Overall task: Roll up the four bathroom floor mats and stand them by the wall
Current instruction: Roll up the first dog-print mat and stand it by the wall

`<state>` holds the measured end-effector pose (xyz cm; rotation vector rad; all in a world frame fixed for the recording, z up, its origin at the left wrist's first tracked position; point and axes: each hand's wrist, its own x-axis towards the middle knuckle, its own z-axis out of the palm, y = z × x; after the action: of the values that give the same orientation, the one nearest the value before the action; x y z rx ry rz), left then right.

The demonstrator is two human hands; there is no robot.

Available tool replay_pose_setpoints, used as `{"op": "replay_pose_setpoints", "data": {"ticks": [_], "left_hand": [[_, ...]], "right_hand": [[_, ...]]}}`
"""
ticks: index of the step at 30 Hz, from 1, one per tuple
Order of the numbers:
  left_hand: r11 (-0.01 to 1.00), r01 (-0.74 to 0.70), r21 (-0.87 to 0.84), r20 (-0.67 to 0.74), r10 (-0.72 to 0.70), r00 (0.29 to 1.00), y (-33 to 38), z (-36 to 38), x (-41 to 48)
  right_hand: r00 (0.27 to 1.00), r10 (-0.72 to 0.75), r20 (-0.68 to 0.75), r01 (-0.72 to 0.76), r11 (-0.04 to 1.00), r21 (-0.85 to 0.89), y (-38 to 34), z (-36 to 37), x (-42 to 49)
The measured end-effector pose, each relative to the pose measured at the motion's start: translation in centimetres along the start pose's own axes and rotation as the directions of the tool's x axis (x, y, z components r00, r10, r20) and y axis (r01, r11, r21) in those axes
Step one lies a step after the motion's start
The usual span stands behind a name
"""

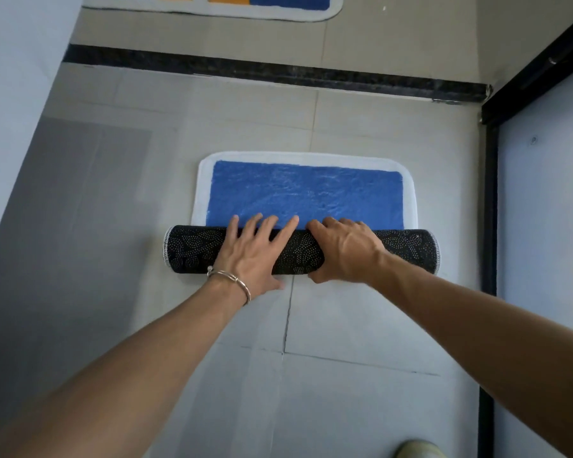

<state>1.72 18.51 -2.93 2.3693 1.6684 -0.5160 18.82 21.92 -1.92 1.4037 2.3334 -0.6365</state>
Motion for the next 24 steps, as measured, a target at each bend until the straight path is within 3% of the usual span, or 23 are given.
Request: {"op": "replay_pose_setpoints", "data": {"ticks": [4, 9, 13, 19, 22, 24], "left_hand": [[0.995, 0.095, -0.012, 0.089, -0.093, 0.992, 0.0, -0.4, 0.8], [0.997, 0.062, -0.04, 0.08, -0.059, 0.995, -0.3, -0.9, 1.6], [0.993, 0.08, -0.086, 0.095, -0.071, 0.993, -0.4, -0.8, 1.1], [0.999, 0.025, 0.022, -0.015, -0.025, 1.0, -0.2, -0.4, 0.2], [1.0, 0.023, 0.005, 0.059, -0.023, 0.998, -0.2, -1.2, 1.0], [0.998, 0.046, -0.048, 0.146, -0.038, 0.988, -0.5, -1.9, 1.5]], "right_hand": [[0.989, 0.031, 0.144, -0.054, 0.986, 0.159, 0.8, -1.3, 0.5], [0.995, -0.019, -0.102, 0.012, 0.997, -0.071, 0.2, 0.4, -1.0], [0.992, 0.001, -0.127, -0.023, 0.985, -0.171, -0.6, 1.2, -0.9], [0.991, 0.03, 0.134, -0.046, 0.992, 0.115, 0.2, -1.2, 0.0], [1.0, -0.005, -0.008, 0.005, 1.0, -0.005, -0.2, 0.0, -0.8], [1.0, -0.003, -0.03, 0.0, 0.992, -0.122, -0.5, 0.4, -1.0]]}}
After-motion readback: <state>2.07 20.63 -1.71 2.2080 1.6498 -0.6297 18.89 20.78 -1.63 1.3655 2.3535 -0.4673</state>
